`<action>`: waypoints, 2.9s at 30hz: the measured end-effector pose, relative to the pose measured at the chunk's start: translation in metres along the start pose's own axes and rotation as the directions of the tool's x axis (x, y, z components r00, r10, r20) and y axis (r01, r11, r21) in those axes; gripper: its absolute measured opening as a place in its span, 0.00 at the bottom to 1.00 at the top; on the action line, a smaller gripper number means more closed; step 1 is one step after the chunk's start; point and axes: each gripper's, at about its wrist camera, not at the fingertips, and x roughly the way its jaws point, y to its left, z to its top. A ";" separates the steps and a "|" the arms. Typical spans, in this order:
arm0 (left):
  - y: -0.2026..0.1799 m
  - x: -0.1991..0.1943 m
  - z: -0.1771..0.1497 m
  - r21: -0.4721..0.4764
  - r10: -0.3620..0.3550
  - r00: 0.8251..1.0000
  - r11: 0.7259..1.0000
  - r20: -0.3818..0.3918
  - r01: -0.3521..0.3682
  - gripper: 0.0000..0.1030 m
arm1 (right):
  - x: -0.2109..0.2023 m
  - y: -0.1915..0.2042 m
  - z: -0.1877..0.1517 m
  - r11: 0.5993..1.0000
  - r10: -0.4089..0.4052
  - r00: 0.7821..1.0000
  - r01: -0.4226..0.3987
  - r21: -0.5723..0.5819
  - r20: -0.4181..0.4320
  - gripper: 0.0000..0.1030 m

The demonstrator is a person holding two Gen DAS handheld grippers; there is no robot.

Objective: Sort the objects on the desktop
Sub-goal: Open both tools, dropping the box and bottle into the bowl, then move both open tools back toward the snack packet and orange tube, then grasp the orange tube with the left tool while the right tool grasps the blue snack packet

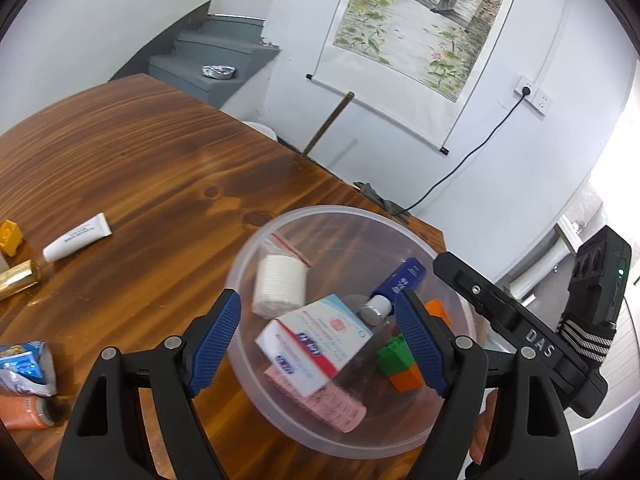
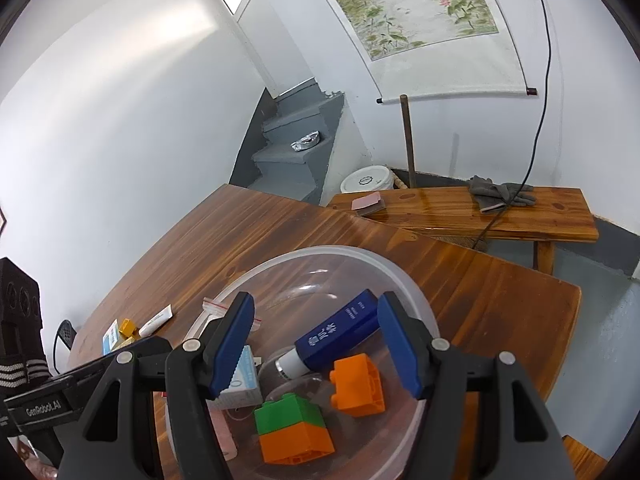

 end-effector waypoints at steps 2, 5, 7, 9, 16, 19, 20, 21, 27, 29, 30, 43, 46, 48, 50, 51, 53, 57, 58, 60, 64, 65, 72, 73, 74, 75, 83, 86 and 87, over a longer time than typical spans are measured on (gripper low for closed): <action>0.003 -0.002 0.000 0.005 0.041 0.999 0.999 0.006 -0.041 0.80 | 0.000 0.006 -0.002 1.000 0.007 1.000 -0.007 -0.017 -0.006 0.68; 0.007 -0.006 -0.001 0.018 0.107 0.994 0.994 0.012 -0.107 0.80 | 0.000 0.016 -0.006 0.999 0.022 1.000 -0.023 -0.044 -0.015 0.69; 0.010 -0.007 -0.002 0.020 0.120 0.993 0.993 0.007 -0.120 0.80 | 0.001 0.023 -0.010 0.997 0.027 0.999 -0.029 -0.065 -0.020 0.69; 0.014 -0.011 -0.003 0.013 0.124 0.992 0.992 0.007 -0.124 0.80 | 0.002 0.029 -0.013 0.996 0.037 0.999 -0.040 -0.080 -0.031 0.70; 0.038 -0.027 -0.006 -0.022 0.168 0.986 0.986 0.007 -0.168 0.80 | 0.002 0.059 -0.026 0.987 0.074 0.996 -0.082 -0.141 -0.059 0.71; 0.051 -0.035 -0.008 -0.039 0.188 0.982 0.982 0.007 -0.187 0.80 | 0.002 0.072 -0.030 0.981 0.087 0.994 -0.098 -0.166 -0.071 0.71; 0.056 -0.038 -0.008 -0.044 0.198 0.980 0.979 0.007 -0.198 0.80 | 0.003 0.077 -0.032 0.979 0.091 0.993 -0.103 -0.175 -0.076 0.72; 0.061 -0.042 -0.008 -0.050 0.207 0.978 0.977 0.009 -0.207 0.80 | 0.004 0.082 -0.034 0.977 0.096 0.992 -0.110 -0.183 -0.083 0.72; 0.097 -0.064 -0.010 -0.087 0.272 0.962 0.959 0.025 -0.269 0.80 | 0.008 0.112 -0.046 0.960 0.121 0.986 -0.146 -0.238 -0.116 0.72; 0.111 -0.070 -0.012 -0.100 0.304 0.953 0.949 0.017 -0.300 0.80 | 0.010 0.123 -0.050 0.953 0.129 0.983 -0.158 -0.258 -0.127 0.74; 0.119 -0.073 -0.013 -0.108 0.316 0.949 0.944 0.014 -0.312 0.80 | 0.010 0.127 -0.052 0.951 0.133 0.982 -0.164 -0.263 -0.132 0.75; 0.196 -0.104 -0.024 -0.145 0.426 0.904 0.893 -0.029 -0.426 0.80 | 0.035 0.195 -0.095 0.895 0.178 0.944 -0.273 -0.354 -0.278 0.76; 0.208 -0.111 -0.025 -0.166 0.428 0.903 0.889 -0.032 -0.427 0.80 | 0.044 0.210 -0.105 0.883 0.184 0.927 -0.303 -0.360 -0.328 0.76; 0.214 -0.115 -0.026 -0.175 0.434 0.900 0.884 -0.033 -0.433 0.80 | 0.050 0.217 -0.110 0.877 0.190 0.917 -0.319 -0.359 -0.351 0.76; 0.218 -0.118 -0.026 -0.185 0.439 0.898 0.880 -0.036 -0.438 0.80 | 0.055 0.225 -0.114 0.872 0.192 0.910 -0.330 -0.361 -0.367 0.76; 0.219 -0.120 -0.025 -0.189 0.440 0.897 0.879 -0.036 -0.439 0.80 | 0.057 0.229 -0.116 0.869 0.193 0.906 -0.336 -0.363 -0.376 0.76; 0.222 -0.124 -0.024 -0.193 0.442 0.897 0.878 -0.031 -0.439 0.80 | 0.061 0.237 -0.119 0.864 0.192 0.900 -0.344 -0.367 -0.391 0.76; 0.224 -0.130 -0.021 -0.172 0.451 0.892 0.877 -0.019 -0.448 0.80 | 0.069 0.251 -0.124 0.856 0.167 0.898 -0.337 -0.392 -0.408 0.76; 0.225 -0.132 -0.021 -0.168 0.458 0.889 0.874 -0.020 -0.455 0.80 | 0.072 0.255 -0.125 0.856 0.156 0.899 -0.330 -0.398 -0.409 0.76; 0.229 -0.133 -0.020 -0.174 0.461 0.887 0.872 -0.022 -0.458 0.80 | 0.078 0.263 -0.125 0.856 0.148 0.898 -0.326 -0.401 -0.415 0.76; 0.236 -0.137 -0.020 -0.197 0.451 0.892 0.872 -0.027 -0.448 0.80 | 0.096 0.280 -0.127 0.857 0.127 0.893 -0.317 -0.406 -0.432 0.77; 0.237 -0.137 -0.020 -0.200 0.449 0.893 0.873 -0.026 -0.445 0.80 | 0.100 0.285 -0.129 0.856 0.121 0.891 -0.317 -0.409 -0.438 0.77; 0.242 -0.128 -0.023 -0.212 0.438 0.897 0.873 -0.053 -0.439 0.80 | 0.113 0.303 -0.145 0.813 0.051 0.903 -0.286 -0.507 -0.427 0.62; 0.242 -0.126 -0.024 -0.210 0.439 0.897 0.873 -0.058 -0.441 0.80 | 0.113 0.302 -0.145 0.812 0.040 0.905 -0.277 -0.514 -0.423 0.51; 0.242 -0.123 -0.025 -0.206 0.438 0.896 0.873 -0.065 -0.442 0.80 | 0.115 0.299 -0.145 0.815 0.040 0.901 -0.280 -0.508 -0.432 0.41; 0.242 -0.121 -0.026 -0.203 0.438 0.896 0.873 -0.069 -0.443 0.80 | 0.116 0.295 -0.143 0.823 0.048 0.896 -0.286 -0.491 -0.441 0.39; 0.240 -0.112 -0.029 -0.184 0.423 0.901 0.883 -0.093 -0.433 0.80 | 0.115 0.270 -0.130 0.865 0.015 0.912 -0.217 -0.452 -0.409 0.27; 0.238 -0.107 -0.031 -0.170 0.398 0.911 0.896 -0.105 -0.411 0.80 | 0.116 0.254 -0.121 0.890 -0.003 0.922 -0.174 -0.422 -0.387 0.27; 0.237 -0.106 -0.032 -0.161 0.392 0.914 0.900 -0.109 -0.405 0.80 | 0.116 0.249 -0.118 0.897 -0.008 0.925 -0.161 -0.412 -0.379 0.27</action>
